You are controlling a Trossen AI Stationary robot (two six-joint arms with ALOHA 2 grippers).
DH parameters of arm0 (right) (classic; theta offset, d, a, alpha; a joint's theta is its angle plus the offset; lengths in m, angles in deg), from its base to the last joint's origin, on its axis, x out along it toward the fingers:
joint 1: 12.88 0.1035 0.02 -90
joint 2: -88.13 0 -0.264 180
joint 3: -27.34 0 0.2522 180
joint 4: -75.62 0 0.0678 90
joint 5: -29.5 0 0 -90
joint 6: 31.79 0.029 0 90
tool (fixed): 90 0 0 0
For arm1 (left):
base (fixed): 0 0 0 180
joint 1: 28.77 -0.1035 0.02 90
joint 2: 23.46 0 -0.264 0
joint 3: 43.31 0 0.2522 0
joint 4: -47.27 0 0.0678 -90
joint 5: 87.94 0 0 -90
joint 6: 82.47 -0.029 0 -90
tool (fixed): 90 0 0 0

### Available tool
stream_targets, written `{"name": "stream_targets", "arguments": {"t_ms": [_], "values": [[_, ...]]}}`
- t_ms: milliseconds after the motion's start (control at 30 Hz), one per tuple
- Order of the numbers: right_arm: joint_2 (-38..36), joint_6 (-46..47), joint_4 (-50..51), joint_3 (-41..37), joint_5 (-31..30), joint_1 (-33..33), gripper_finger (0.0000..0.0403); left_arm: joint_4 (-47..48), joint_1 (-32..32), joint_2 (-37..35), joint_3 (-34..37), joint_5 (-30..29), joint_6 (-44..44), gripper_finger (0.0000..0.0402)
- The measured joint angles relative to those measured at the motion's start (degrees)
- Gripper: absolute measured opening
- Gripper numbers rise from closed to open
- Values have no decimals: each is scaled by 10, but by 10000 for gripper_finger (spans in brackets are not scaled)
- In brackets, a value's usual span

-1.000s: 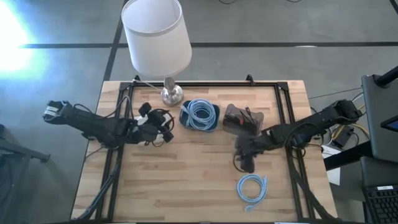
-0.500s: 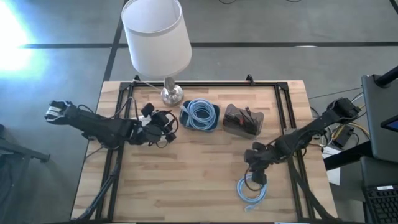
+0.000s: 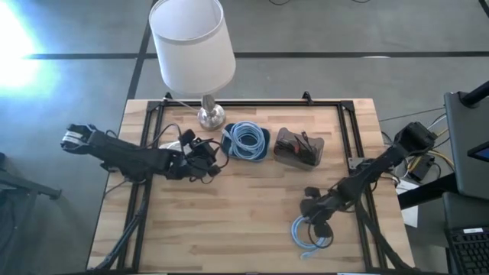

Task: Pick & Place USB Port
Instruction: Put the blue charger cable into the blue bin

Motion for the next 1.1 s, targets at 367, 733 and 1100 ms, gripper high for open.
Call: {"name": "stream_targets", "arguments": {"t_ms": [367, 733, 1100], "values": [[78, -73, -2, 35, -15, 1, 100, 0, -17, 15, 0, 0, 0, 177], [130, -155, 1, 66, -33, 0, 26, -1, -21, 14, 0, 0, -5, 177], [42, -220, 0, 96, -181, -31, 15, -3, -21, 14, 0, 1, 8, 177]]}}
